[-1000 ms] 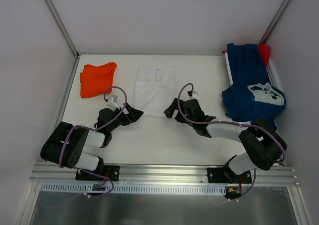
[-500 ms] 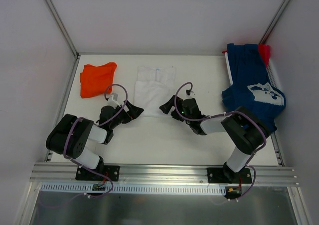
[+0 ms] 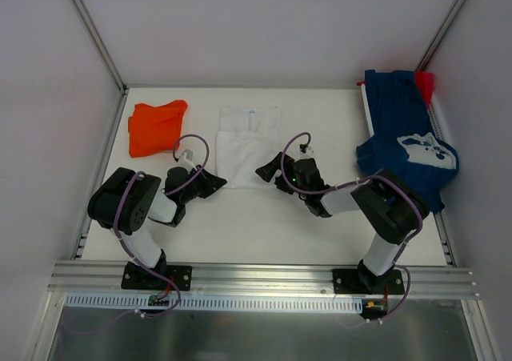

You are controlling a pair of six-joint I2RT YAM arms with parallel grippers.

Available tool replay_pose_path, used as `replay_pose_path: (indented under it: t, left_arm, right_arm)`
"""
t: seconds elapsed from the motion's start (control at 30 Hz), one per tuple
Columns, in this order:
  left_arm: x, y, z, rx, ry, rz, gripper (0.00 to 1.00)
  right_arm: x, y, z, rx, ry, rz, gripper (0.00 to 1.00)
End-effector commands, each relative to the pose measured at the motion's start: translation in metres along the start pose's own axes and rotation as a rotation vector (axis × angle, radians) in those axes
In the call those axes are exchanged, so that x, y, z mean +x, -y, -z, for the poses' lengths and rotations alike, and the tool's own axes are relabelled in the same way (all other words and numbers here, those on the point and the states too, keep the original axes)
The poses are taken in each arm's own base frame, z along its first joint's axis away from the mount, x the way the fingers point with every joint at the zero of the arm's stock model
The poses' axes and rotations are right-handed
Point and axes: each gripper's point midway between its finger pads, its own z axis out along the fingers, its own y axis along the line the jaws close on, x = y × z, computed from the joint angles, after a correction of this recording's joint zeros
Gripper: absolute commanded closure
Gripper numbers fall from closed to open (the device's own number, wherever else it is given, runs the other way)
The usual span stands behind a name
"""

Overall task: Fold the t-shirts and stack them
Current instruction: Fold the folded rectangular tshirt in 1/3 of the way, then grab one side of the 2/3 rectangular tshirt with both arms

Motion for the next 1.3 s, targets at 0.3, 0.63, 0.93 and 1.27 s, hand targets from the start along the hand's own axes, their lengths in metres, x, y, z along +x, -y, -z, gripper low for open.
replay_pose_path:
  t: [0.3,0.63,0.93,1.27]
  left_arm:
    - [-0.003,0.019,0.013,0.082,0.004,-0.022,1.00]
    - [0.020,0.034,0.068,0.122,-0.027,0.006,1.00]
    - [-0.007,0.077,0.134,0.139,0.147,-0.165,1.00]
    - [-0.013,0.083,0.125,0.097,0.091,-0.175,1.00]
  right_arm:
    - [0.032,0.033,0.024,0.021,-0.072,-0.044,1.00]
    - [0.043,0.026,0.073,0.054,-0.048,0.014,0.99]
    - [0.031,-0.016,0.135,0.095,0.066,0.173,1.00]
    - [0.009,-0.042,0.127,0.159,0.119,0.306,0.99]
